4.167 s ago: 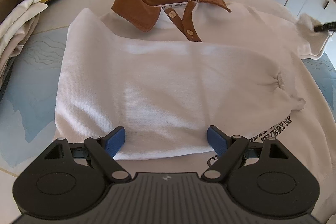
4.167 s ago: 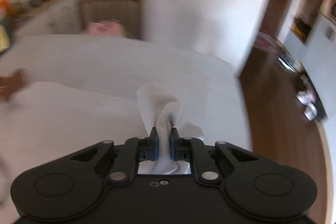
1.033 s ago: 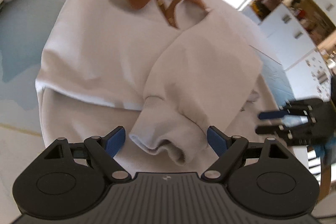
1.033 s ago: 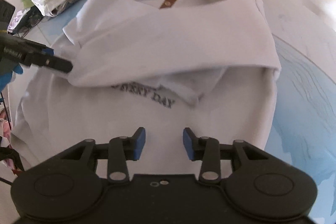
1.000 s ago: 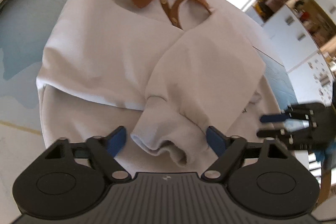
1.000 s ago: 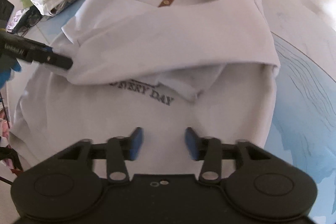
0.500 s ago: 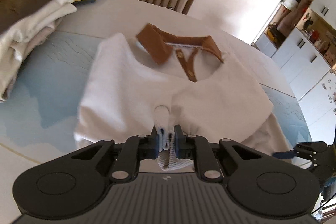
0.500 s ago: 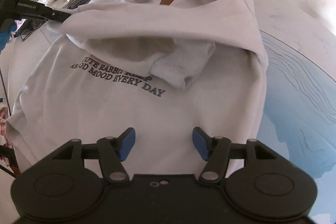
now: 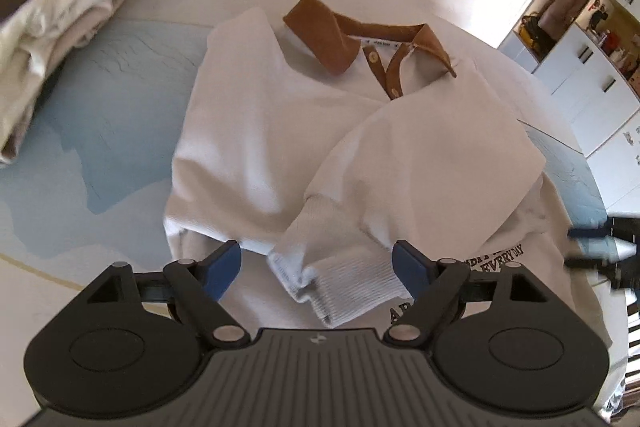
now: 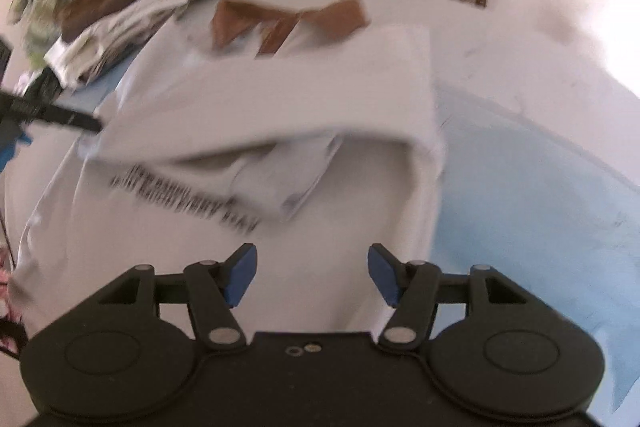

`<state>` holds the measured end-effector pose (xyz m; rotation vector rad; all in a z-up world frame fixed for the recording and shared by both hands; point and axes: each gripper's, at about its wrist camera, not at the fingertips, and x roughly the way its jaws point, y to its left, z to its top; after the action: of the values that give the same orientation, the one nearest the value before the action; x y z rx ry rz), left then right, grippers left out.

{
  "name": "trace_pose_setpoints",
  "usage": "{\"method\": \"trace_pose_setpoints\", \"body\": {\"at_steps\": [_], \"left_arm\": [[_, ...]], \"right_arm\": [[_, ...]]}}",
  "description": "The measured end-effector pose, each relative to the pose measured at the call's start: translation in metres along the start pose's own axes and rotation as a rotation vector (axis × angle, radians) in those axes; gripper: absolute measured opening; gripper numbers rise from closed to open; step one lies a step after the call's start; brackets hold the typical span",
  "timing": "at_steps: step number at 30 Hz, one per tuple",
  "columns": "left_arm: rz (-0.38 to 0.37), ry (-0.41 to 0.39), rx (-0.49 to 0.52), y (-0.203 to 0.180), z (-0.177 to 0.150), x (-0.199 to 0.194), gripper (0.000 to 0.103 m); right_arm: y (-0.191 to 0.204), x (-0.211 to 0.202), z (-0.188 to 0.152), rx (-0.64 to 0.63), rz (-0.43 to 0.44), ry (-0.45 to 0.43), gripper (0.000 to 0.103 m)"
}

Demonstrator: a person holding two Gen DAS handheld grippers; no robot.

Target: Fold clothes

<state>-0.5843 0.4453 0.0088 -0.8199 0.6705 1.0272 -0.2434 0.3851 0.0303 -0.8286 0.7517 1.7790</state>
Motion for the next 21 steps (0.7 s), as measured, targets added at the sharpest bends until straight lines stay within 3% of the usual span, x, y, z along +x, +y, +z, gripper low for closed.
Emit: {"method": "trace_pose_setpoints", "body": {"at_steps": [5, 10, 15, 21], "left_arm": [[0.029, -0.051, 0.077, 0.000, 0.021, -0.007, 0.083], [0.083, -0.097, 0.119, 0.009, 0.056, 0.008, 0.083], [0.039, -0.153, 0.156, 0.007, 0.085, 0.022, 0.083], [0.041, -0.153, 0.174, 0.005, 0.106, 0.051, 0.083]], "right_arm": [[-0.019, 0.003, 0.039, -0.108, -0.047, -0.092, 0.103], [-0.030, 0.033, 0.073, -0.119, -0.044, -0.078, 0.103], [-0.031, 0.059, 0.092, -0.121, -0.018, -0.075, 0.103], [-0.043, 0.080, 0.125, -0.140, -0.018, -0.087, 0.103]]}}
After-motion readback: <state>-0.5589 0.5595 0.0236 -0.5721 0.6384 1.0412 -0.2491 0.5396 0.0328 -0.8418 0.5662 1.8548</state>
